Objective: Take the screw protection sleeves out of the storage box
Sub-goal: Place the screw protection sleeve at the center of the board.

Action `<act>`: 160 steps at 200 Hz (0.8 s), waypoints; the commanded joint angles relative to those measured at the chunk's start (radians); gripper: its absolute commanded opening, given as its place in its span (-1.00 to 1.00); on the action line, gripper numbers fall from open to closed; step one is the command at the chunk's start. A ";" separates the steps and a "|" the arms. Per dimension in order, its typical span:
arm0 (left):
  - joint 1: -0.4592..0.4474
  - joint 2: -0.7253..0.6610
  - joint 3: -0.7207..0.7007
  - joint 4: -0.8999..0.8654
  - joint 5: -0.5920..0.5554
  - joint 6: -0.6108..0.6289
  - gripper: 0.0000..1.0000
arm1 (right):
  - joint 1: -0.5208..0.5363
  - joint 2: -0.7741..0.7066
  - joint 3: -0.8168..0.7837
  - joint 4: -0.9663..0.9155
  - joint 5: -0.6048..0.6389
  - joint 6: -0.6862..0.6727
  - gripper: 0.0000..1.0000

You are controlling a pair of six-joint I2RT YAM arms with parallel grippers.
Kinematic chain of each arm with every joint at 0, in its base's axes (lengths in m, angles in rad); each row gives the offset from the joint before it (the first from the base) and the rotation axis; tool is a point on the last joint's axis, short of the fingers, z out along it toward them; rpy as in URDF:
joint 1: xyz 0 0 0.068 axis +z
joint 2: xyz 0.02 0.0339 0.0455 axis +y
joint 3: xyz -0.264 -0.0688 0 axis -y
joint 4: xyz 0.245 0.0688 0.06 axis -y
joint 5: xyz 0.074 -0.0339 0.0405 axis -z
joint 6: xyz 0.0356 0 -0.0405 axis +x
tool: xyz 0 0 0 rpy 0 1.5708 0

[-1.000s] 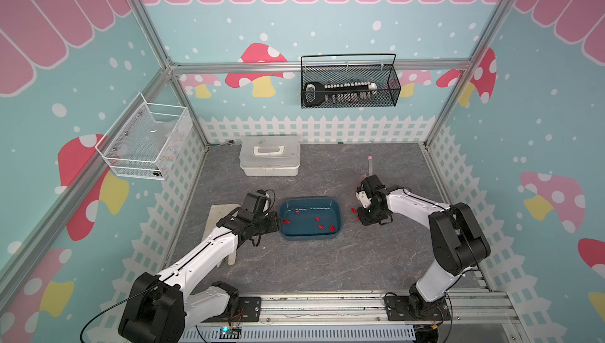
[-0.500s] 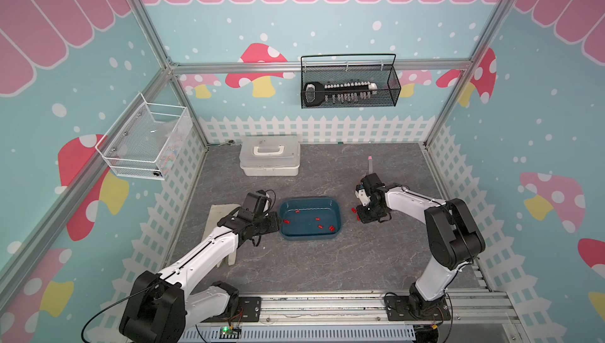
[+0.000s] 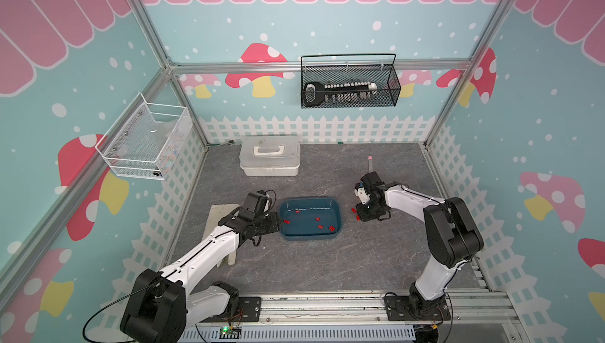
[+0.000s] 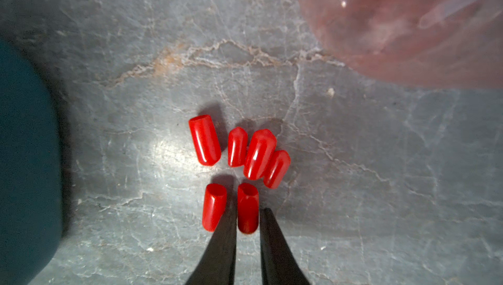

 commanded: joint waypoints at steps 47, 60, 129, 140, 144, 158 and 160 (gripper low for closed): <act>-0.007 0.010 0.019 0.007 -0.013 0.011 -0.06 | -0.011 -0.034 0.011 -0.036 0.000 -0.009 -0.48; -0.006 0.010 0.019 0.008 -0.013 0.011 -0.06 | -0.011 -0.058 0.008 -0.047 0.001 -0.010 -0.46; -0.009 0.000 0.023 0.007 -0.037 0.008 -0.06 | -0.011 -0.253 0.009 -0.118 -0.049 -0.022 -0.38; -0.009 -0.004 0.026 0.007 -0.046 0.008 -0.08 | -0.011 -0.288 0.023 -0.132 -0.076 -0.033 -0.37; -0.009 -0.005 0.028 0.007 -0.048 0.009 -0.09 | -0.010 -0.300 0.028 -0.137 -0.089 -0.037 -0.37; -0.010 -0.011 0.032 0.003 -0.062 0.009 -0.12 | -0.010 -0.343 0.049 -0.155 -0.129 -0.038 -0.36; -0.009 -0.012 0.034 0.003 -0.065 0.009 -0.13 | -0.009 -0.348 0.053 -0.157 -0.135 -0.037 -0.35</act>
